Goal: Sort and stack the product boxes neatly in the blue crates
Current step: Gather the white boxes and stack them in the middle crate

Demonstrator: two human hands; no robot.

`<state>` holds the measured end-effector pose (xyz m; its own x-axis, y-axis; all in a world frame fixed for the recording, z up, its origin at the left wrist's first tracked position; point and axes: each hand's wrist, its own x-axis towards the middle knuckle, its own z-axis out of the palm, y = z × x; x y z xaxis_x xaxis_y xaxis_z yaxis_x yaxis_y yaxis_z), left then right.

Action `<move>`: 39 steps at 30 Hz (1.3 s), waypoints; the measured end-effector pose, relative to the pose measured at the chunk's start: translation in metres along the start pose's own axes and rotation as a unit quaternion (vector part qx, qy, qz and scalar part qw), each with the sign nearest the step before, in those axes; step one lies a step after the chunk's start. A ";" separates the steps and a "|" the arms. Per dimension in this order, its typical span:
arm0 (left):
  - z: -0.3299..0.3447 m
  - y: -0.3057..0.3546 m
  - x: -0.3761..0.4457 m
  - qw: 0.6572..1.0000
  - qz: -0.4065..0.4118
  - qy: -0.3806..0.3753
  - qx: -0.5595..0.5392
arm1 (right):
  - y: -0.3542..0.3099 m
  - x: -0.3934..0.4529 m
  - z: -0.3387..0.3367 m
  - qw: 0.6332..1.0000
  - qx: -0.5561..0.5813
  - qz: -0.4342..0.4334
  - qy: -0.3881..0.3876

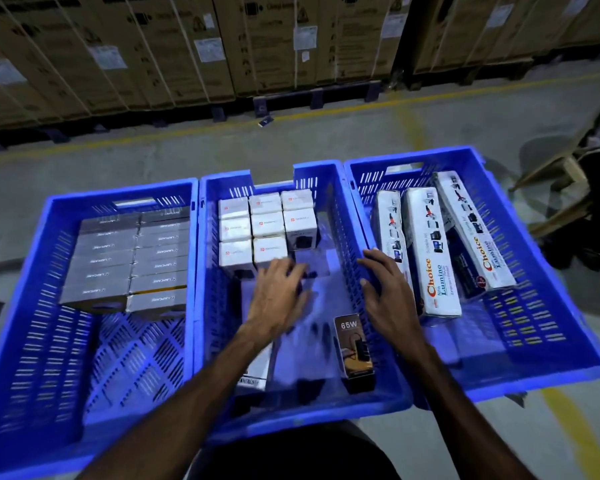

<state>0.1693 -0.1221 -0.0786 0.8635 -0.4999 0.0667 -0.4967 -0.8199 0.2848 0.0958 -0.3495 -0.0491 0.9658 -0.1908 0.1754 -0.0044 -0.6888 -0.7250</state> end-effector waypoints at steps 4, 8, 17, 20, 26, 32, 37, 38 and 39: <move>0.041 0.044 -0.029 0.964 -0.053 -0.163 -0.201 | 0.003 0.001 0.000 1.000 0.012 0.002 0.003; 0.089 0.061 -0.036 0.900 -0.184 -0.261 -0.298 | 0.003 0.001 0.000 1.000 0.022 0.005 0.000; 0.099 0.068 -0.038 0.887 -0.203 -0.259 -0.325 | 0.003 0.001 0.000 0.999 0.037 0.007 -0.001; 0.082 0.073 -0.040 0.857 -0.230 -0.256 -0.383 | 0.003 0.001 0.001 0.999 0.035 0.002 -0.002; 0.064 0.070 -0.043 0.788 -0.293 -0.206 -0.500 | 0.004 0.000 0.001 1.000 0.031 0.003 -0.003; 0.032 0.066 -0.045 0.766 -0.313 -0.080 -0.556 | -0.002 -0.007 -0.003 1.000 0.009 -0.022 0.011; -0.008 0.058 -0.053 0.827 -0.256 0.072 -0.496 | -0.030 -0.029 -0.010 0.998 0.017 -0.052 0.036; -0.015 0.057 -0.057 0.839 -0.242 0.094 -0.478 | -0.037 -0.033 -0.010 0.998 0.033 -0.046 0.024; -0.022 0.057 -0.061 0.846 -0.233 0.118 -0.465 | -0.043 -0.037 -0.009 0.998 0.051 -0.035 0.005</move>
<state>0.0907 -0.1321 -0.0459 0.9944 -0.0235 -0.1029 0.0920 -0.2847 0.9542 0.0577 -0.3188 -0.0183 0.9601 -0.1530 0.2341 0.0893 -0.6253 -0.7753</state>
